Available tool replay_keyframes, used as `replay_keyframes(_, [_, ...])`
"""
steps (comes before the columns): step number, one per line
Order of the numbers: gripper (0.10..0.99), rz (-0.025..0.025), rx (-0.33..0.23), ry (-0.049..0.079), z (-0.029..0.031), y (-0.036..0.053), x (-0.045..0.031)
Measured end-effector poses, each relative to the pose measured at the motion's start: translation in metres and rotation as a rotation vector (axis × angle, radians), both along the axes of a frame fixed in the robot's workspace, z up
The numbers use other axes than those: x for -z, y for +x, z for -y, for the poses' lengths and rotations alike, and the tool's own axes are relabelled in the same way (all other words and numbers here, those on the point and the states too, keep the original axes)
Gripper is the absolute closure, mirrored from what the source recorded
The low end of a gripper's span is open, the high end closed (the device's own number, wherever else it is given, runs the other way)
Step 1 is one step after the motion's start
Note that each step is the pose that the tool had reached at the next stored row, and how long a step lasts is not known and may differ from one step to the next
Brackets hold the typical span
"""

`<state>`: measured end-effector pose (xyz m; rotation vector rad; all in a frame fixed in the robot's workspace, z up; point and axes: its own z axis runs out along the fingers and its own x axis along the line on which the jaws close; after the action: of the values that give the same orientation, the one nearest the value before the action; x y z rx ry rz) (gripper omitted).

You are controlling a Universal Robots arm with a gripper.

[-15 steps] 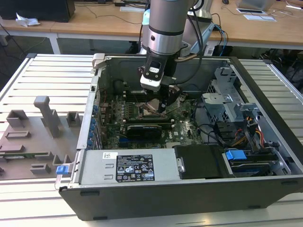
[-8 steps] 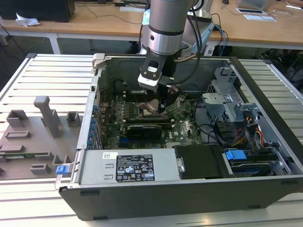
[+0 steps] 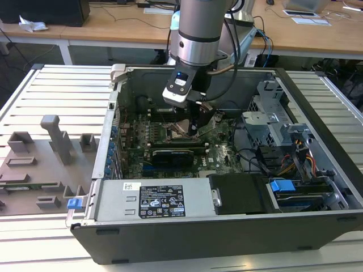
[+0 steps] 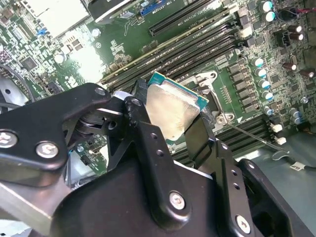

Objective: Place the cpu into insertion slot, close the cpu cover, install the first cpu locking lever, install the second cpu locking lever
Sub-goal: 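Place the cpu into insertion slot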

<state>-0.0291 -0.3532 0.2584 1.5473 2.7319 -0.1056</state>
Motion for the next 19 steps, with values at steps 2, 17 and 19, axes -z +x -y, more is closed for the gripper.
replay_keyframes(2, [0.541, 0.0001, 0.023, -0.003, 0.0000, 0.0000, 0.0000])
replay_keyframes(17, [0.541, 0.0000, 0.160, -0.023, 0.0000, 0.0000, 0.0003])
replay_keyframes(19, [0.541, 0.0000, 0.171, -0.024, 0.0000, 0.0000, 0.0003])
